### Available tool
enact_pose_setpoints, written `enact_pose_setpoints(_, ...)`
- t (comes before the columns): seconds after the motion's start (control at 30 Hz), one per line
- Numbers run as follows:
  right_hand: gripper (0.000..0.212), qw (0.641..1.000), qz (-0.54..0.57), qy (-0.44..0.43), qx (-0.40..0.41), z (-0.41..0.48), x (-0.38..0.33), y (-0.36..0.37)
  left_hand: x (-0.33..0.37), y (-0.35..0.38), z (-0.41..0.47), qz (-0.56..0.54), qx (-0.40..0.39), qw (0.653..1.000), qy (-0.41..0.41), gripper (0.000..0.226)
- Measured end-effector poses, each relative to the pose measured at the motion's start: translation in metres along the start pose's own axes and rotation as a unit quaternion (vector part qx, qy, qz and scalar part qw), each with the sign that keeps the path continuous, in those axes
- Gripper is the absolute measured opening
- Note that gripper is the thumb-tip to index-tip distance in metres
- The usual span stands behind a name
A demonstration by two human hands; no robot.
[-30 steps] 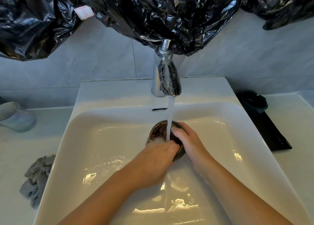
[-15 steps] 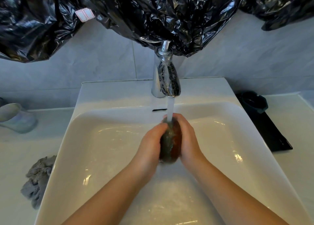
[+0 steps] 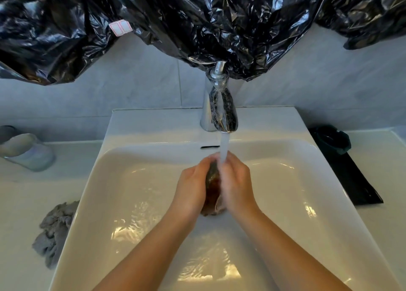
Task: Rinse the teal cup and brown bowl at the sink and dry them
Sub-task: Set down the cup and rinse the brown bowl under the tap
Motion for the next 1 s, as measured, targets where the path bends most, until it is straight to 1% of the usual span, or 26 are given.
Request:
enact_pose_setpoints(0.03, 0.033, 0.998, 0.035, 0.034, 0.026, 0.0, 0.002, 0.002, -0.002, -0.001, -0.002, 0.0, 0.004, 1.0, 0.016, 0.045)
enact_pose_setpoints(0.1, 0.027, 0.975, 0.121, 0.17, 0.071, -0.001, 0.005, 0.003, -0.008, -0.003, -0.006, -0.003, -0.002, 0.999, 0.049, 0.048)
enact_pose_setpoints(0.13, 0.022, 0.947, 0.175, 0.26, 0.073, -0.002, 0.009, 0.005, -0.011, -0.004, -0.007, -0.003, -0.01, 0.998, 0.066, 0.052)
enact_pose_setpoints(0.17, 0.023, 0.905, 0.233, 0.349, 0.075, -0.003, 0.011, 0.005, -0.013, -0.005, -0.007, -0.001, -0.014, 0.997, 0.079, 0.058)
enact_pose_setpoints(0.2, 0.028, 0.876, 0.257, 0.401, 0.077, -0.002, 0.007, 0.004, -0.013, -0.007, -0.005, 0.005, -0.013, 0.996, 0.085, 0.062)
enact_pose_setpoints(0.23, 0.029, 0.872, 0.264, 0.405, 0.081, -0.001, 0.005, 0.002, -0.011, -0.007, -0.003, 0.008, -0.007, 0.997, 0.083, 0.061)
enact_pose_setpoints(0.27, 0.027, 0.896, 0.232, 0.369, 0.087, 0.001, 0.006, 0.0, -0.009, -0.007, 0.001, 0.018, 0.003, 0.997, 0.077, 0.058)
enact_pose_setpoints(0.33, 0.04, 0.981, 0.089, 0.158, 0.075, 0.005, 0.0, -0.008, -0.007, -0.005, 0.006, 0.049, 0.01, 0.997, 0.063, 0.053)
enact_pose_setpoints(0.37, 0.042, 0.997, 0.02, 0.055, 0.05, 0.005, -0.004, -0.011, -0.007, -0.004, 0.008, 0.062, 0.009, 0.996, 0.059, 0.051)
enact_pose_setpoints(0.4, 0.042, 0.999, -0.037, -0.008, 0.017, 0.006, -0.006, -0.011, -0.007, -0.002, 0.008, 0.064, 0.01, 0.996, 0.054, 0.048)
enact_pose_setpoints(0.43, 0.042, 0.999, -0.041, -0.021, -0.002, 0.005, -0.005, -0.012, -0.007, -0.001, 0.008, 0.053, 0.012, 0.997, 0.05, 0.047)
enact_pose_setpoints(0.5, 0.047, 0.998, 0.02, 0.063, 0.02, 0.004, -0.003, -0.009, -0.011, 0.001, 0.007, 0.019, 0.029, 0.999, 0.036, 0.047)
enact_pose_setpoints(0.53, 0.046, 0.984, 0.079, 0.156, 0.042, 0.004, -0.003, -0.007, -0.013, -0.001, 0.007, -0.009, 0.043, 0.999, 0.03, 0.047)
enact_pose_setpoints(0.57, 0.04, 0.948, 0.169, 0.266, 0.048, 0.002, 0.004, -0.005, -0.015, -0.003, 0.007, -0.044, 0.054, 0.997, 0.022, 0.047)
enact_pose_setpoints(0.6, 0.033, 0.906, 0.236, 0.346, 0.056, 0.002, 0.006, -0.004, -0.017, -0.005, 0.008, -0.072, 0.058, 0.996, 0.015, 0.047)
enact_pose_setpoints(0.63, 0.031, 0.889, 0.25, 0.381, 0.052, 0.003, 0.003, -0.003, -0.016, -0.008, 0.008, -0.08, 0.056, 0.995, 0.016, 0.048)
enact_pose_setpoints(0.67, 0.031, 0.904, 0.217, 0.366, 0.039, 0.003, 0.0, -0.004, -0.014, -0.011, 0.009, -0.069, 0.049, 0.996, 0.025, 0.049)
enact_pose_setpoints(0.7, 0.031, 0.939, 0.163, 0.302, 0.043, 0.002, -0.001, -0.007, -0.014, -0.013, 0.011, -0.04, 0.041, 0.997, 0.041, 0.051)
enact_pose_setpoints(0.73, 0.032, 0.972, 0.101, 0.206, 0.042, 0.004, -0.007, -0.01, -0.013, -0.013, 0.011, -0.005, 0.035, 0.998, 0.058, 0.051)
enact_pose_setpoints(0.77, 0.033, 0.992, 0.037, 0.124, 0.014, 0.004, -0.009, -0.014, -0.011, -0.013, 0.011, 0.022, 0.032, 0.997, 0.07, 0.052)
enact_pose_setpoints(0.8, 0.033, 0.997, -0.004, 0.071, -0.019, 0.004, -0.01, -0.014, -0.01, -0.012, 0.011, 0.033, 0.033, 0.996, 0.073, 0.05)
enact_pose_setpoints(0.83, 0.032, 0.997, -0.015, 0.064, -0.029, 0.003, -0.007, -0.014, -0.009, -0.01, 0.009, 0.016, 0.035, 0.997, 0.066, 0.047)
enact_pose_setpoints(0.87, 0.033, 0.996, 0.009, 0.093, -0.003, 0.002, -0.007, -0.013, -0.01, -0.008, 0.008, -0.022, 0.043, 0.998, 0.044, 0.046)
enact_pose_setpoints(0.9, 0.035, 0.984, 0.079, 0.157, 0.042, 0.002, -0.006, -0.012, -0.012, -0.005, 0.007, -0.077, 0.052, 0.996, 0.005, 0.046)
enact_pose_setpoints(0.93, 0.034, 0.953, 0.166, 0.244, 0.074, 0.002, -0.006, -0.01, -0.014, -0.003, 0.007, -0.154, 0.054, 0.986, -0.043, 0.046)
enact_pose_setpoints(1.0, 0.038, 0.866, 0.301, 0.39, 0.087, -0.001, -0.003, -0.005, -0.017, -0.002, 0.01, -0.294, 0.049, 0.947, -0.117, 0.039)
Point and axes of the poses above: each hand's wrist, its own z-axis towards the middle knuckle, its own y-axis out of the palm, x = y × z, the point moved 1 cm from there along z, towards the middle knuckle, and after that the axes turned 2 degrees about -y, right-handed, at the moved point
